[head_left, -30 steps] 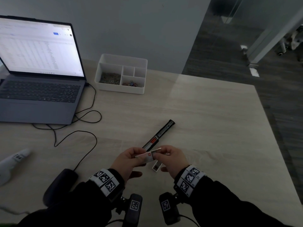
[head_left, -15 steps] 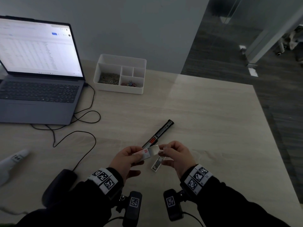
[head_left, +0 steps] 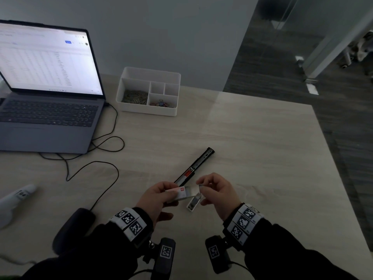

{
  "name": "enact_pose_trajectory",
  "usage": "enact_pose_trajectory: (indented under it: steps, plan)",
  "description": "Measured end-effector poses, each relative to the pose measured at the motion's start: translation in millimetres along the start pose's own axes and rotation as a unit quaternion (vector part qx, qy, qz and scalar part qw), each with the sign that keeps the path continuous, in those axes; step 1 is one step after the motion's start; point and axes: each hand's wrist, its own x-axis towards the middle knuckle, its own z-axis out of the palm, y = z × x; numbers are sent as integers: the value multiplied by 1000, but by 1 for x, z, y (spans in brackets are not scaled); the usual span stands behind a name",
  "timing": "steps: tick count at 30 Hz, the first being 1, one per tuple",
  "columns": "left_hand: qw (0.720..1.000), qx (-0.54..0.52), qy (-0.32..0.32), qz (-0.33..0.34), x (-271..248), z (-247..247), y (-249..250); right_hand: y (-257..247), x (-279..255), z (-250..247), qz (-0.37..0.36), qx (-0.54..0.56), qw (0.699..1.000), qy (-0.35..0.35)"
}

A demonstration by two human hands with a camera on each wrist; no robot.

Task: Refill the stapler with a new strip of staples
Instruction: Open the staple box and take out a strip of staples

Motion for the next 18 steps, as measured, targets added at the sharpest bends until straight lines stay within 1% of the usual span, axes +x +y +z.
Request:
enact_pose_trajectory:
  steps: [6, 8, 13, 18]
  plan:
    - [1000, 18, 9, 16, 0, 2, 2, 4, 4, 1, -1, 53, 998, 33]
    - [999, 24, 14, 18, 0, 2, 3, 5, 4, 0, 4, 51, 998, 35]
    - [999, 35, 18, 17, 0, 4, 2, 5, 2, 1, 9, 25, 1000, 15]
    - [999, 34, 18, 12, 1, 5, 3, 4, 3, 1, 15, 23, 999, 26]
